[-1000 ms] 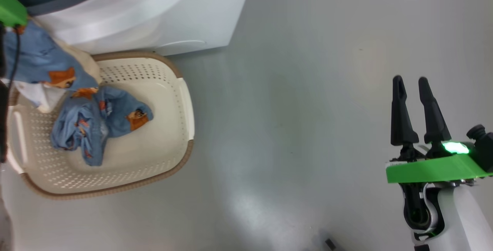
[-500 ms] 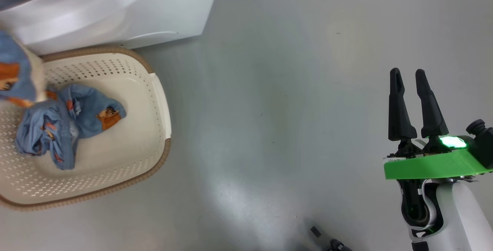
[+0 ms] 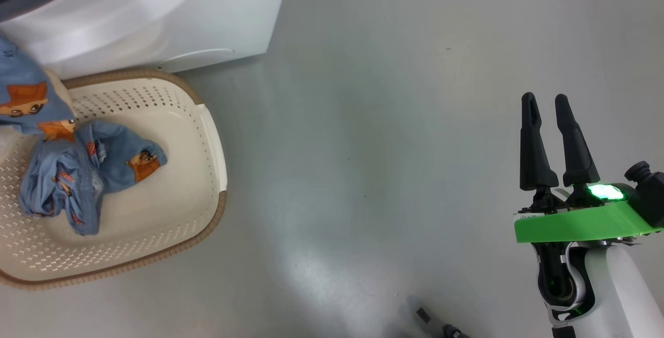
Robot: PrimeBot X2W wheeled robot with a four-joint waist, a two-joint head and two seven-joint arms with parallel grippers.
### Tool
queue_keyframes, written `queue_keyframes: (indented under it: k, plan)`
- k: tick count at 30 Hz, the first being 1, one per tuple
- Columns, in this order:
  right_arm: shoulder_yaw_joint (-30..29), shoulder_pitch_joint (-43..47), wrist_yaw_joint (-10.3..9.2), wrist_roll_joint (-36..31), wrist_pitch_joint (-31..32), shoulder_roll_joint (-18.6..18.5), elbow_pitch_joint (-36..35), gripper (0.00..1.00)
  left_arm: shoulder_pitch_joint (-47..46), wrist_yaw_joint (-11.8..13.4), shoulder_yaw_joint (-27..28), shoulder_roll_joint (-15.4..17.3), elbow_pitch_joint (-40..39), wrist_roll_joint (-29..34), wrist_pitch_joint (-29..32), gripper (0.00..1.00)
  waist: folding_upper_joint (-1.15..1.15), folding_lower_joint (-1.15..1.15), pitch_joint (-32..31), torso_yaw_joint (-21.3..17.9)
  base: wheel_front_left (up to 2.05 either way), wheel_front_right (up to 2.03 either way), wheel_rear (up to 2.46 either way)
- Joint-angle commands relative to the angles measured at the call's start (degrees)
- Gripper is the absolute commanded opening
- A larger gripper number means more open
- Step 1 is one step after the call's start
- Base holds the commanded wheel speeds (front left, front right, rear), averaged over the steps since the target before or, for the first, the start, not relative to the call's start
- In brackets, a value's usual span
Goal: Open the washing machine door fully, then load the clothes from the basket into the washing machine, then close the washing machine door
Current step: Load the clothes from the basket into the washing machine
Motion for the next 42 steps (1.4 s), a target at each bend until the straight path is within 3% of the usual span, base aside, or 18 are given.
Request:
queue_keyframes:
  k: [1, 15, 27, 42]
  plan:
    - [1.13, 0.76, 0.33, 0.32, -0.46, -0.46, -1.14, 1.00, -1.31, 0.13, 0.54, 2.73, -0.46, 0.40, -0.29, 1.00, 0.00, 0.00, -0.31, 0.16, 0.00, 0.00, 0.00]
    - [1.14, 0.96, 0.33, 0.07, -0.46, -0.46, -0.66, 1.00, 1.30, 0.03, -0.10, 1.11, 0.37, -0.65, -0.29, 1.00, 0.00, 0.00, -2.84, 1.38, 0.00, 0.00, 0.00]
    - [-0.72, 1.77, 0.33, -1.92, -0.46, -0.46, -0.42, 1.00, 11.07, 0.02, 1.73, -1.83, -8.61, -3.65, -0.29, 1.00, 0.00, 0.00, -6.77, 4.01, 0.00, 0.00, 0.00]
    - [-0.63, 4.02, 0.33, -4.06, -0.46, -1.87, 0.49, 1.00, 25.90, 0.01, 6.60, -6.13, -20.75, -0.71, -0.29, 1.00, 0.00, 0.00, -15.09, 8.13, 0.00, 0.00, 0.00]
